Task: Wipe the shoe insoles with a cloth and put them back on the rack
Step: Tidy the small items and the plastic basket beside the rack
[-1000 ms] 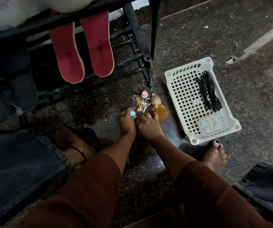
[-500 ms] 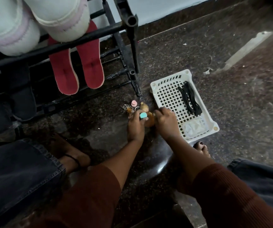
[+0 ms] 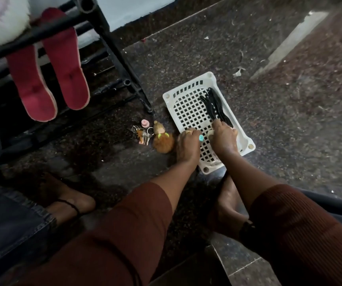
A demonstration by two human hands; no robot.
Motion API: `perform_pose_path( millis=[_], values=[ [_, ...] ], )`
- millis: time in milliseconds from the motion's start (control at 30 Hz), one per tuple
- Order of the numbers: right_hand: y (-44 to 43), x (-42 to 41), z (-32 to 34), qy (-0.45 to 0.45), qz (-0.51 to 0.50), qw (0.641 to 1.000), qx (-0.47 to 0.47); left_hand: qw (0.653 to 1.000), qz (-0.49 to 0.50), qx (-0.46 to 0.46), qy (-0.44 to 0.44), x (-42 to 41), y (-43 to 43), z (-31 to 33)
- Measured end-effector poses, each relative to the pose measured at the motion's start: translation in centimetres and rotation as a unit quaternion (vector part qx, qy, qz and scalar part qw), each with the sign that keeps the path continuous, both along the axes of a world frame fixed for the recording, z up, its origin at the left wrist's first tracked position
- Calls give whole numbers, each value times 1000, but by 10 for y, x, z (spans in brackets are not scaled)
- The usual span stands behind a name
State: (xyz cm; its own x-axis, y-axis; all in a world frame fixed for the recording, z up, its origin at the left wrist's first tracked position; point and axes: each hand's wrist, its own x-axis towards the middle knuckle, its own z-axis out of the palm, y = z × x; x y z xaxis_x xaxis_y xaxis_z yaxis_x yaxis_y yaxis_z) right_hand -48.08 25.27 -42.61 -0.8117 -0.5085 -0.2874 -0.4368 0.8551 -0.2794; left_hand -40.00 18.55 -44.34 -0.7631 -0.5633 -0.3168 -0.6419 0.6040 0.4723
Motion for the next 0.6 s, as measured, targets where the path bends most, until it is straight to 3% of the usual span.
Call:
perform_pose_path(
  millis=[300, 500, 600],
  values=[
    [-2, 12, 6, 15, 2, 999, -49, 998, 50, 28, -4, 13, -2, 7],
    [-46, 45, 4, 135, 163, 969, -129, 984, 168, -21, 51, 58, -48, 2],
    [-80, 63, -1, 111, 209, 959, -156, 975, 214, -56, 11, 72, -88, -10]
  ],
)
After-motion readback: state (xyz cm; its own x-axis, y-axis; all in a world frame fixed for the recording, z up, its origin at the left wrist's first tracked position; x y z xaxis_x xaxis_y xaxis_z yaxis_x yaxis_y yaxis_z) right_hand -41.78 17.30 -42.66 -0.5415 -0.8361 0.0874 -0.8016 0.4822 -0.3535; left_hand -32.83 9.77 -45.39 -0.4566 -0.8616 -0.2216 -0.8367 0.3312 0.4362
